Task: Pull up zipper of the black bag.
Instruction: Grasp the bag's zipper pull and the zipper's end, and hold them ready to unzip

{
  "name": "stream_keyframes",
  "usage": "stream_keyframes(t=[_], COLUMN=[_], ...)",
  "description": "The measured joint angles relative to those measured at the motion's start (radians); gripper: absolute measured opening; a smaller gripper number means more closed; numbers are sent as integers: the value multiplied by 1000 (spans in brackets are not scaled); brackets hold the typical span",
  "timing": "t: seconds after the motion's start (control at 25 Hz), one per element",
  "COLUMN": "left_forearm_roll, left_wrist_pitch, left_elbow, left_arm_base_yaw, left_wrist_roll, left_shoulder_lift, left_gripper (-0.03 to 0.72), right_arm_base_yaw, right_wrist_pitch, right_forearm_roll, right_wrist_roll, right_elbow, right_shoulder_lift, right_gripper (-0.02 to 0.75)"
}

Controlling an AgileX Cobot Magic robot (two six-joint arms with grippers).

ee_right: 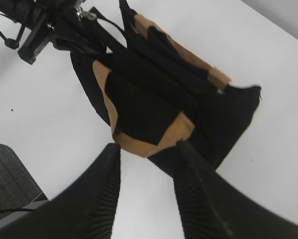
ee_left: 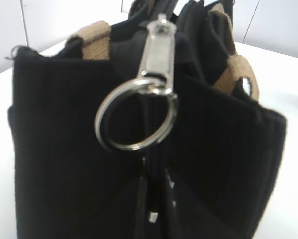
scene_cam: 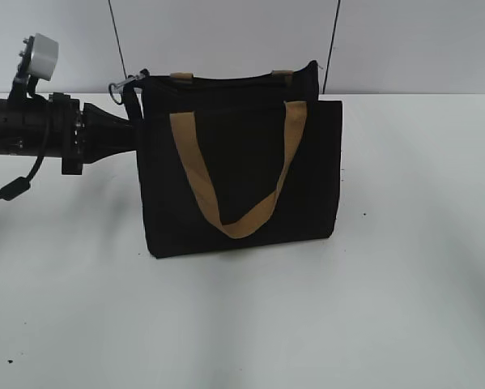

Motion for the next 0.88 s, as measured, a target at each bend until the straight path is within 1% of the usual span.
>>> stream_keyframes(t=[0.08,0.24,0.44,0.64,0.88], left_forearm_roll=[-1,-1,-1,-1,-1], left_wrist_pitch=[0,1,1,1,1], left_elbow=[0,0,0,0,0], left_arm_base_yaw=[0,0,0,0,0], left_wrist_roll=[0,0,0,0,0], left_shoulder_lift=[-2,-2,-2,-2,-2], left_gripper=[28,28,28,28,27], right_arm_base_yaw=[39,104,168,242,296], right_wrist_pitch=[37,57,61,63,64], right_forearm_roll=[0,-3,-7,-12,-15], right_wrist_roll=[-7,-17,-52,-125,-189], right_elbow=[-145,-383,-592,-725,-768], right_shoulder_lift=[114,294,468,597,689], right_gripper=[279,279,275,274,275])
